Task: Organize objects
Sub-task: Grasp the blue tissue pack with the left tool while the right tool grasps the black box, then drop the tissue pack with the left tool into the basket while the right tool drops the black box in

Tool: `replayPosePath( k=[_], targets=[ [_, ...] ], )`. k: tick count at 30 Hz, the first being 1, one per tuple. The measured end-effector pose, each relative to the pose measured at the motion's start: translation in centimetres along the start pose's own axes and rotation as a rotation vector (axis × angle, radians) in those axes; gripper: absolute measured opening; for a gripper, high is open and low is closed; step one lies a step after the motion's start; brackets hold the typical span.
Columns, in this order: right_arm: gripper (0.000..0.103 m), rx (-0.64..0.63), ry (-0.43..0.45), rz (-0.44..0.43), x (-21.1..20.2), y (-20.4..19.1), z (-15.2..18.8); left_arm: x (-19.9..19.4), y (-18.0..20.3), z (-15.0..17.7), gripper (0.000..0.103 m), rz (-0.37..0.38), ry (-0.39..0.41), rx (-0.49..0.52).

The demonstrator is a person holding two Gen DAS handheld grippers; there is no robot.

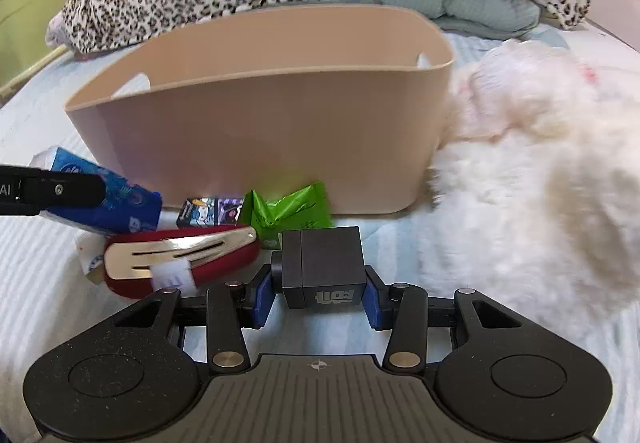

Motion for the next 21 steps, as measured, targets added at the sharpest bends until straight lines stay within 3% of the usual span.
replayPosePath(
  k=[11, 21],
  targets=[
    [0.042, 0.045, 0.109, -0.015, -5.8, 1.3, -2.3, -5.1, -1.0, -2.0, 0.067, -0.015, 0.115, 0.023],
    [0.042, 0.046, 0.261, -0.028, -8.4, 1.3, -8.0, -5.9, -0.7, -6.5, 0.067, -0.038, 0.233, 0.043]
  ],
)
Point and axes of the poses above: each gripper's, at about its wrist camera, not at the fingertips, and x roughly the way its jaws point, y to its right, z to its underside, the point moved 2 cm from there along x, roughly the way its jaws point, and after that the axes turned 4 degrees about z, right-handed, at the moved point
